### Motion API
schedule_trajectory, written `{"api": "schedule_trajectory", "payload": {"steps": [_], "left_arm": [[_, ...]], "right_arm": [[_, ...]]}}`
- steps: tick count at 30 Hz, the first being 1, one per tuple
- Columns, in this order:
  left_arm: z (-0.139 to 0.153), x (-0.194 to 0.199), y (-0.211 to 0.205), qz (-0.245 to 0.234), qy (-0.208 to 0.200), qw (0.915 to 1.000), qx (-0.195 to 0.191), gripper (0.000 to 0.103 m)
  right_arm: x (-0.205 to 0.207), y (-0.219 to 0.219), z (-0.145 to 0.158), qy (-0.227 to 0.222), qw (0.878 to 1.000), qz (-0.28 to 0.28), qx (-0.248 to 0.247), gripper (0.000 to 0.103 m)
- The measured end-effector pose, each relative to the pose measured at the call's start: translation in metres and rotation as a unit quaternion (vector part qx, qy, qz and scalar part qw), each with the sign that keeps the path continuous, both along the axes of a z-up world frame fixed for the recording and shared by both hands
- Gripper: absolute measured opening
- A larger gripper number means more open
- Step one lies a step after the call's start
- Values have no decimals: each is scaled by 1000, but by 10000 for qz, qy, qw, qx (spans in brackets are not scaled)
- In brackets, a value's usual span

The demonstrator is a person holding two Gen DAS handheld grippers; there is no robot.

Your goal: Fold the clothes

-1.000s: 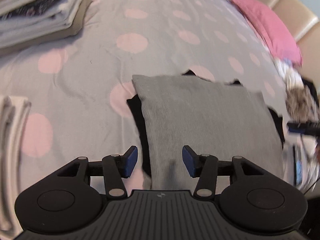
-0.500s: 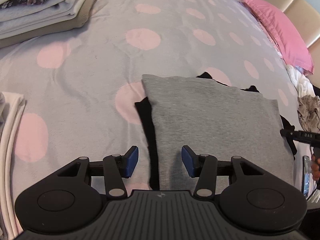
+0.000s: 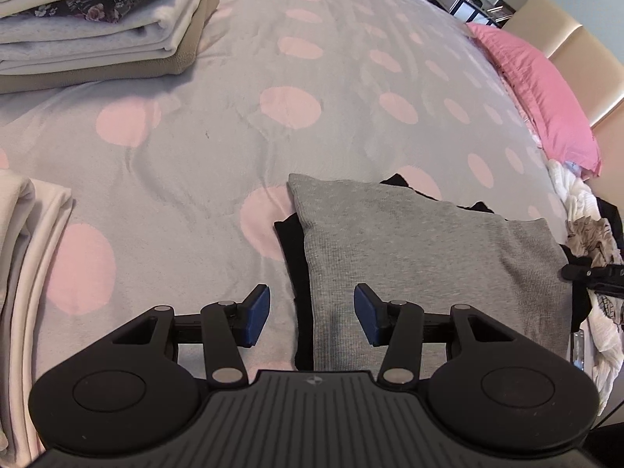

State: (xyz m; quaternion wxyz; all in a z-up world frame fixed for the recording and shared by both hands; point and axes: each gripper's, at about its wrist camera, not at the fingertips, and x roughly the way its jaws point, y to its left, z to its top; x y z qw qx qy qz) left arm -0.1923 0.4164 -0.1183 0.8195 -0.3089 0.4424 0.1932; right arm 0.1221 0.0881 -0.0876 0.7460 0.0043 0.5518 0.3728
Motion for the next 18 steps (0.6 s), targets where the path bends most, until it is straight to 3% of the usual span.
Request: {"api": "schedule_trajectory", "payload": {"steps": [9,13,18], "left_arm": [[10,-16,3,101,-180,9997,89,46],[13,-20,5,115,-234,9996,111,46],[15,-21,5,14,-236,9996,137,46]], "right_arm": [[-54,85,45,85,9981,577,221,15],[-91,130,38,157,9955,909,212,15],[-129,181,8,386,9918,1208,128,15]]}}
